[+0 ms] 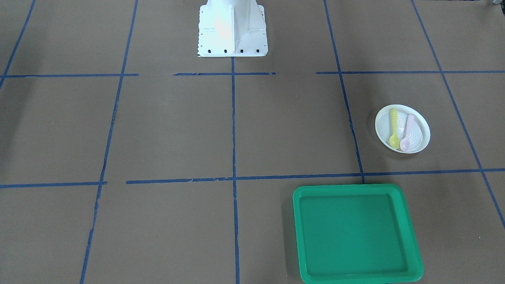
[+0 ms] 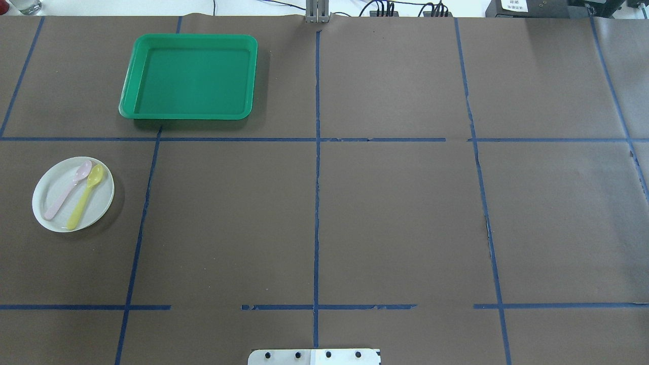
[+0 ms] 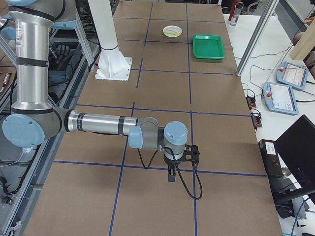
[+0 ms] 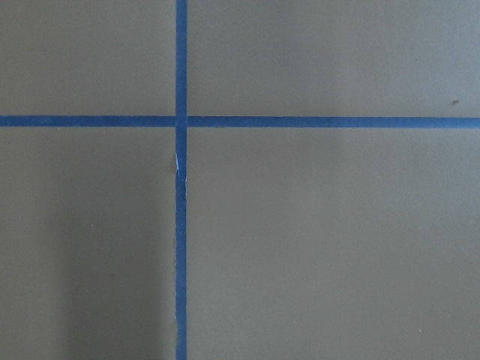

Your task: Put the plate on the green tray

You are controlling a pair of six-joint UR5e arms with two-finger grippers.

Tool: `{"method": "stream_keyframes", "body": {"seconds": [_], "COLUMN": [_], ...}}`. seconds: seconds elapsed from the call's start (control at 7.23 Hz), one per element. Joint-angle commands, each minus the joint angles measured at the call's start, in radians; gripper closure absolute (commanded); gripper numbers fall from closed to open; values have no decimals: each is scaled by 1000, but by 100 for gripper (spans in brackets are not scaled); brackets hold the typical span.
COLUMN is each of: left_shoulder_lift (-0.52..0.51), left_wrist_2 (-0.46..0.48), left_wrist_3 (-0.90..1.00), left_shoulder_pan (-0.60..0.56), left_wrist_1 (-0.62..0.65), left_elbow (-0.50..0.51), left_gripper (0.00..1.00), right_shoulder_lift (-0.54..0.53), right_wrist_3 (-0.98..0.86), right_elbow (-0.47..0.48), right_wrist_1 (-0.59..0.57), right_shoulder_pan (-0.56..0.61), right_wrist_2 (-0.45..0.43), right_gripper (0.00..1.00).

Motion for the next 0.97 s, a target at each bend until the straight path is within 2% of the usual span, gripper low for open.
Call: {"method": "stream_keyframes", "body": {"seconds": [0.0, 0.55, 0.69, 0.83], "left_shoulder_lift": [-11, -28, -23, -23], "left_wrist_2": [2, -1, 0, -1], "left_wrist_3": [1, -8, -15, -110], "left_shoulder_pan": [3, 21, 59, 99], "left_wrist_1": [-23, -80, -80, -80], "left_elbow": [-7, -13, -71, -116], "left_gripper": [0, 0, 0, 0], "right_shoulder_lift": [0, 0, 0, 0], "right_wrist_3": [0, 0, 0, 0], "right_elbow": [0, 1, 1, 1], "right_wrist_1": [0, 1, 0, 1], "right_shoulder_pan": [0, 0, 0, 0], "right_wrist_2": [0, -2, 0, 0], "right_gripper": [0, 0, 0, 0]}}
